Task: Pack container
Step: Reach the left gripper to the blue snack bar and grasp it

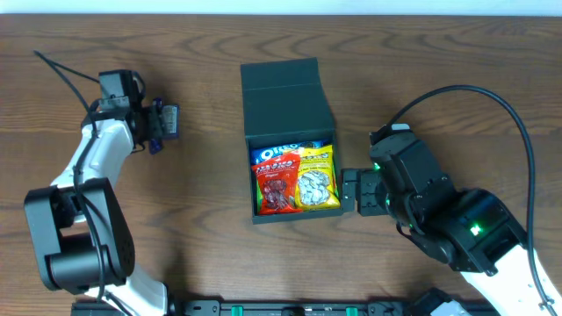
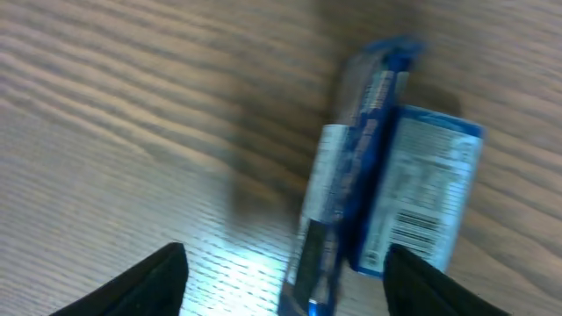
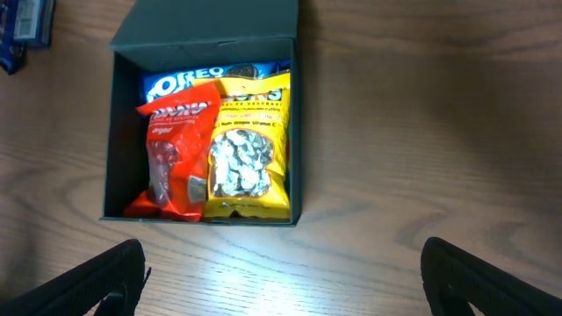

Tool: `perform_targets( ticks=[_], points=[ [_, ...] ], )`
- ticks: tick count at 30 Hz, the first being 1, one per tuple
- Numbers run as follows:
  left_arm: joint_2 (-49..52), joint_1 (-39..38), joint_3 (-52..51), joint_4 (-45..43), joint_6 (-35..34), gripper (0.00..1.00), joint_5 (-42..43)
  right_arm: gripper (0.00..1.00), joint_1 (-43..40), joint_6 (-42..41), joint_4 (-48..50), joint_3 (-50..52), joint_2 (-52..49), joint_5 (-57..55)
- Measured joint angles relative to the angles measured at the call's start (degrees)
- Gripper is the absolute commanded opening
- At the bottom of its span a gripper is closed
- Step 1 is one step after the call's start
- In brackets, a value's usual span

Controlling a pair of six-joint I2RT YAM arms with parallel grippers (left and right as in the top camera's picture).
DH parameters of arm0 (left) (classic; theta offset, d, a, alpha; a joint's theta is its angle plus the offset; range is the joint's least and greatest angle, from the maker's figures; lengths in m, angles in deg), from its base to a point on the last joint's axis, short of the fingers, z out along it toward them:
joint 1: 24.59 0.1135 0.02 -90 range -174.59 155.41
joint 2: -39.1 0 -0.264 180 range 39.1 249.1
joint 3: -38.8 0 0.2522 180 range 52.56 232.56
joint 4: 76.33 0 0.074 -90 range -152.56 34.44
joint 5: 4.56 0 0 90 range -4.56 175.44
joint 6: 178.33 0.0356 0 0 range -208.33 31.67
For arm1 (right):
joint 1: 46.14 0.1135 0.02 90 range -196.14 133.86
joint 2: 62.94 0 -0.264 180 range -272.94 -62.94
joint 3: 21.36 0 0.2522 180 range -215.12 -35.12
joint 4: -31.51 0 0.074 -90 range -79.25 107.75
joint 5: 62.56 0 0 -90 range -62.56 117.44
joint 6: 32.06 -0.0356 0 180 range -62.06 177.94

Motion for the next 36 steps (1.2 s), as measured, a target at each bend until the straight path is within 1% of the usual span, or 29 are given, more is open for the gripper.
perform_targets(
  ticks=[5,10,16,23,36],
  points=[
    [0.9,0.9,0.0,-0.9,0.0,0.67,0.0,0.99,0.0,0.0,0.0,0.0,0.0,0.0],
    [1.3,0.9,0.0,-1.0,0.3,0.63,0.6,0.99,0.0,0.0,0.0,0.0,0.0,0.0],
    [1.7,0.9,0.0,-0.7,2.0,0.61,3.1,0.99,0.0,0.0,0.0,0.0,0.0,0.0],
    [2.0,0.5,0.0,-0.3,4.5,0.54,4.3,0.99,0.0,0.0,0.0,0.0,0.0,0.0],
    [4.0,0.1,0.0,-1.0,5.0,0.46,6.3,0.99,0.0,0.0,0.0,0.0,0.0,0.0]
  ],
)
